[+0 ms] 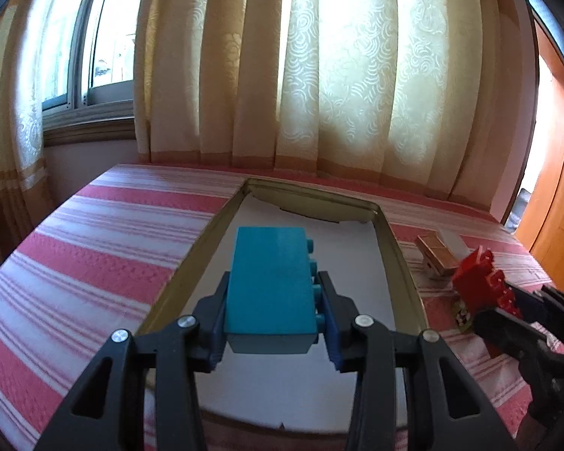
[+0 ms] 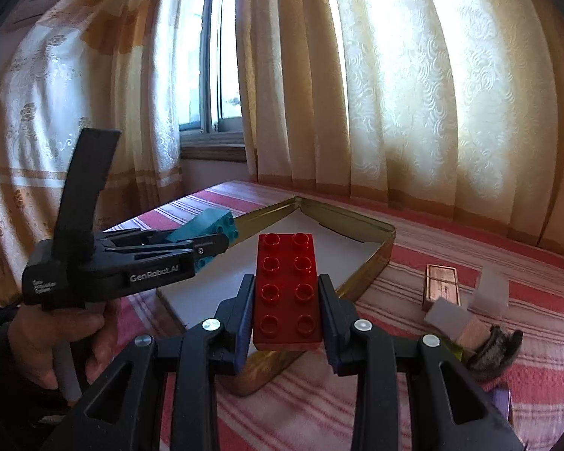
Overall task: Organize rigid objects
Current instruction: 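Carry the teal brick and red brick over the gold tin with both grippers, then open both grippers to drop the teal and red bricks into the tin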
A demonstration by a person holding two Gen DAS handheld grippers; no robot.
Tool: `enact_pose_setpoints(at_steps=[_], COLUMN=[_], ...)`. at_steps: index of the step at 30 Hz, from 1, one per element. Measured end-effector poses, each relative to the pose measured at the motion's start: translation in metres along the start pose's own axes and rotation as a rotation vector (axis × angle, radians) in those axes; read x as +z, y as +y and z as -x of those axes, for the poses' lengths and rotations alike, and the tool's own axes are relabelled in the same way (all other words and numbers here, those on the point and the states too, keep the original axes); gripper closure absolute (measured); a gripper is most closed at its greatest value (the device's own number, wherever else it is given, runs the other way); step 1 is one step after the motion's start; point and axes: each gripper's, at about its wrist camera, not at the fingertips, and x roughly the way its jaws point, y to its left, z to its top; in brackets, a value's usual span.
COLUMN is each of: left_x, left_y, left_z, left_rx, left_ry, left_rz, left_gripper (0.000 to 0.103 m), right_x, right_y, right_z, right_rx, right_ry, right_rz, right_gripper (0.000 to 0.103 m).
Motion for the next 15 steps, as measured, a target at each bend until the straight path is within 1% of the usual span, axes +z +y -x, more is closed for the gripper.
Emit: enact_pose_setpoints(at_steps=[2, 4, 6, 11, 15], left_x=[0.006, 0.014, 0.020, 0.031, 0.041], left_y=[0.000, 0.001, 0.001, 0.004, 0.005], left_z=[-0.005, -0.011, -0.017, -0.034, -0.049], left_rx=[0.009, -0.001, 0.016, 0.025, 0.033], left_ry=[0.018, 0.039, 0.053, 0.107, 0.147], left_rz=[-0.008, -0.007, -0.019, -0.026, -0.044], left_gripper=[0.062, 0.062, 0.062, 0.062, 0.062], right_x=[0.008, 0.015, 0.023, 0.039, 0.045], right_y=[-0.004, -0.009, -0.015, -0.021, -0.022], right_z=[-0.011, -0.025, -0.039, -0.067, -0.087], right_rx=[-0.002, 0.001, 0.011, -0.006, -0.024], right_ry=[0.029, 0.067, 0.108, 0.156, 0.193], right_rz=[-0.001, -0.012, -0.034, -0.032, -0.012], right_gripper=[0.069, 0.069, 0.069, 0.069, 0.069])
